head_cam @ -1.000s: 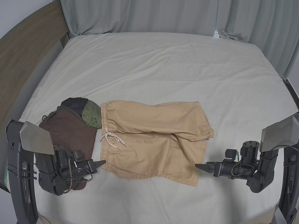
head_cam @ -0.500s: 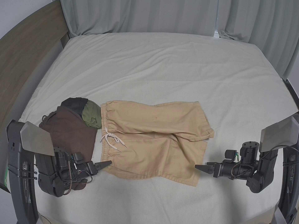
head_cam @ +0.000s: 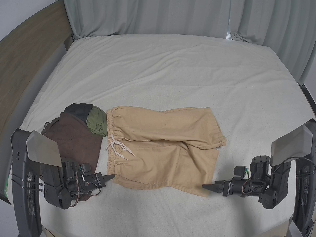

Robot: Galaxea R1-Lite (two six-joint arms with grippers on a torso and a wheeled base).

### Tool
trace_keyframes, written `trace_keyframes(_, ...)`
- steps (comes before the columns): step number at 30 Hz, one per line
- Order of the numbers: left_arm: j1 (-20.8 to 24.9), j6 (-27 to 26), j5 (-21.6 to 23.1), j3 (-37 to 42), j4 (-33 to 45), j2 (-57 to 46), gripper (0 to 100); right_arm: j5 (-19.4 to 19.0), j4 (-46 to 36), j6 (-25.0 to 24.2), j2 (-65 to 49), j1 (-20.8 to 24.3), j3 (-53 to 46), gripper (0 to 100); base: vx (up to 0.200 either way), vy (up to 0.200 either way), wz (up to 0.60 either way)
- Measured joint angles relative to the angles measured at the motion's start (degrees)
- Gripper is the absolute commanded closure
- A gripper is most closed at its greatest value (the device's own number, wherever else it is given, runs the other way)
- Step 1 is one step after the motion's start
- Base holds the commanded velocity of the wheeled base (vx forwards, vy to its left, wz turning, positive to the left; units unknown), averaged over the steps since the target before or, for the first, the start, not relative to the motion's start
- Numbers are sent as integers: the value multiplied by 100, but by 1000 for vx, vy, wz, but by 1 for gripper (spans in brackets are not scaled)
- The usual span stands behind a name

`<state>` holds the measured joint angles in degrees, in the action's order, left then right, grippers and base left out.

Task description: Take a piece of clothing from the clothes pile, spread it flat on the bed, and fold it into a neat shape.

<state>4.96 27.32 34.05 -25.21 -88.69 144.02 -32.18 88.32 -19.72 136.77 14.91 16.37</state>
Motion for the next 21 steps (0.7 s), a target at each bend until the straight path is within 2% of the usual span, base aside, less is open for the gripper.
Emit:
trace_keyframes(7,-26,-20,-9,-22,-2,-5,100,-38,0,5,138,223,-212,0,0,0,0)
trace_keyframes(21,-41,-52,-13,-26,-5,-11,100,-27,15,-12,356,280,11,0,0,0,0)
